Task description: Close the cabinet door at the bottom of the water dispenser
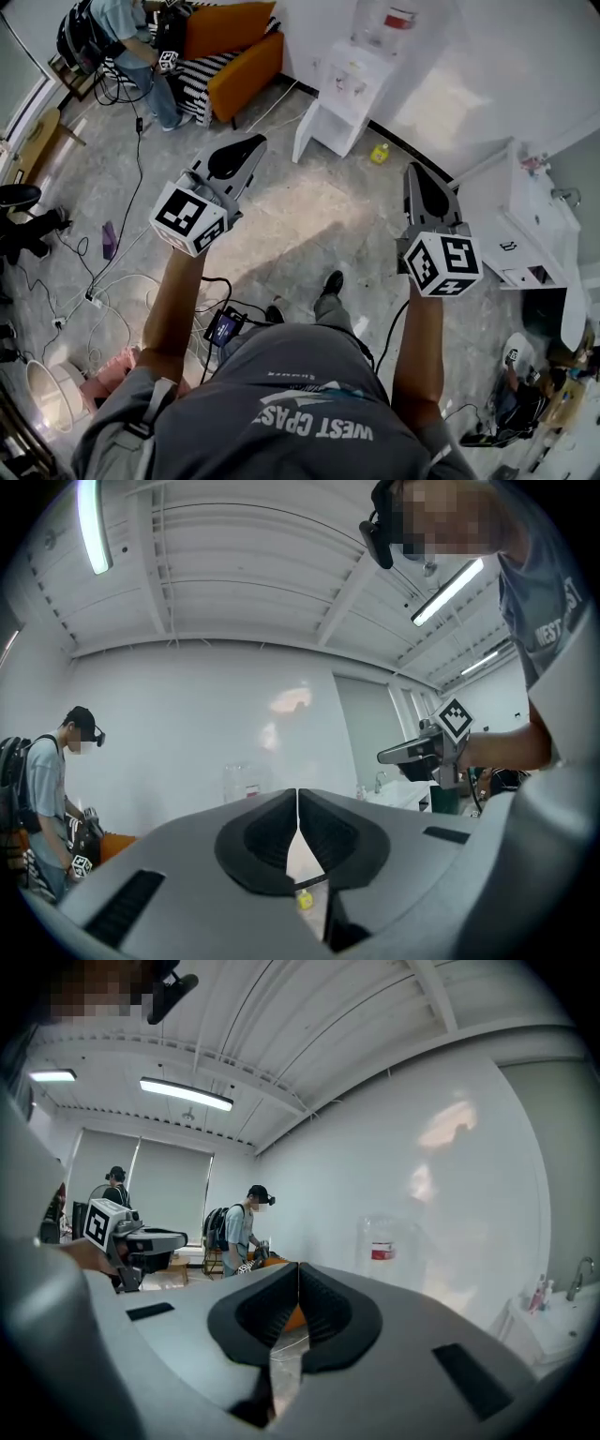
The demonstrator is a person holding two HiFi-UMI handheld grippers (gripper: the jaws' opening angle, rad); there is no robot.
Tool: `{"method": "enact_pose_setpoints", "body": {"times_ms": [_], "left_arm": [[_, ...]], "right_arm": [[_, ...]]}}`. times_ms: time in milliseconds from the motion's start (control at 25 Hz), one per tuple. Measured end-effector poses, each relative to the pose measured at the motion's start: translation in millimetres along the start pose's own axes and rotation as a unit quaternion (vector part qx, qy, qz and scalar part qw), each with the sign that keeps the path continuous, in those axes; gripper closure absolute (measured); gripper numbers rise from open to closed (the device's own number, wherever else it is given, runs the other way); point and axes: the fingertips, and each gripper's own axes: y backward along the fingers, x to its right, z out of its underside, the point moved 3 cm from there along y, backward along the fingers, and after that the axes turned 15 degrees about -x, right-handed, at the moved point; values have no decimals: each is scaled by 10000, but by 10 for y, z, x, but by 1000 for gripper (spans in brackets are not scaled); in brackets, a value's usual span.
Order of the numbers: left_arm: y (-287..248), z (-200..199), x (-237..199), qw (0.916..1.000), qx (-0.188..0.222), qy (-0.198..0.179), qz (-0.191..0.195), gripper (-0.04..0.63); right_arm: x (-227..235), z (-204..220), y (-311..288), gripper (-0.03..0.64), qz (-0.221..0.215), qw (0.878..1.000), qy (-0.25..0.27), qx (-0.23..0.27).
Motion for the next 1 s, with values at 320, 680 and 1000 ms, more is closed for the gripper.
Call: {"method": "enact_pose_setpoints", "body": {"times_ms": [320,680,1000], "left_arm": [[-486,-47,-117,9996,-165,3,-246,574],[-1223,-127,-205,9975,-358,86,-597,574],[-1839,-199,-167,9956,-496,61,-797,574]], "right_arm": [[485,-29,-482,588,-229,9997,-26,-23],[1191,-90,-1089,588,-617,9981,-1,-92],[1789,-85,-1444,588,-862,9962,3,-131]]}}
